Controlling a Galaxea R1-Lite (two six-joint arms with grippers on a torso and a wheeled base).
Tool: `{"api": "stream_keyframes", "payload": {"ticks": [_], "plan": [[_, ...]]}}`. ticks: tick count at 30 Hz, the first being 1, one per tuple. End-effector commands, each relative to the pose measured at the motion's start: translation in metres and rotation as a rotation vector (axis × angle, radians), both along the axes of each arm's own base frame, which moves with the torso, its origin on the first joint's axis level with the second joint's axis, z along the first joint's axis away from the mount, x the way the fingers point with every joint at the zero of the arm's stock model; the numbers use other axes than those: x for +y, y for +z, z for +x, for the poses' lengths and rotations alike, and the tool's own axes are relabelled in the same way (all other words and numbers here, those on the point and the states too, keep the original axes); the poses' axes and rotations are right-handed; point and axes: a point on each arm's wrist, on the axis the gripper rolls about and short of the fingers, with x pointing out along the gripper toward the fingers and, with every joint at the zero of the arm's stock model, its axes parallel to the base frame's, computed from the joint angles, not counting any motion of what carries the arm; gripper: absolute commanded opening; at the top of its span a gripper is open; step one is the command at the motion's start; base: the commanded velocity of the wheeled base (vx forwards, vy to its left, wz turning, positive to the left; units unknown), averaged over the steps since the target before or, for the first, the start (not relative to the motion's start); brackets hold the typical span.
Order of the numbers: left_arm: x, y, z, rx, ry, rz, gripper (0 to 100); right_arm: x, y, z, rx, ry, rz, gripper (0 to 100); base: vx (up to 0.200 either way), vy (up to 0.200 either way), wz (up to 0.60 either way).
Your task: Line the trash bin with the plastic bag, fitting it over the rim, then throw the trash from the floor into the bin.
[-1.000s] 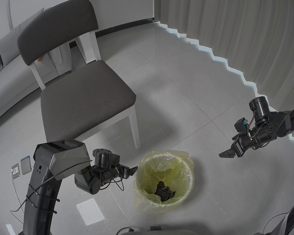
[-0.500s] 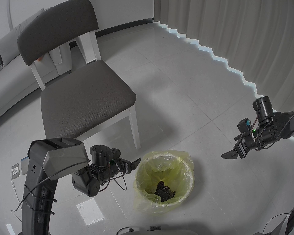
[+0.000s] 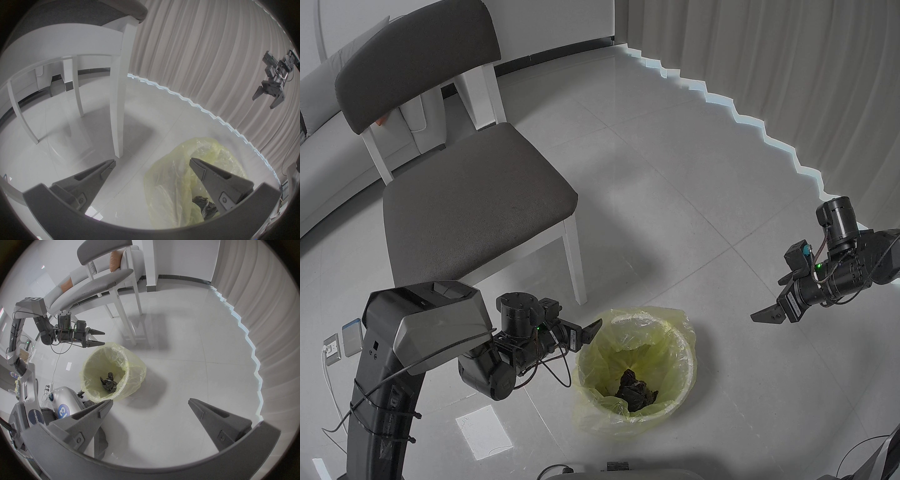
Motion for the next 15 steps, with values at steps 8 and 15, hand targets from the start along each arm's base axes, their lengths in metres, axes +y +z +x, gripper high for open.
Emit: {"api": "stream_keyframes", "payload": {"ticks": [8,15], "plan": [[-0.006,-0.022,0.011,0.057,-0.02,0.018,100,0.0,-0.005,0.003,0.004,0.001,0.0,100,0.0,0.0,0.0],[-0.003,-0.026,0.027,0.058,0.016,-0.008,100,0.001,-0.005,0.004,-0.002,0.021,-0.012,100,0.0,0.0,0.0]]}}
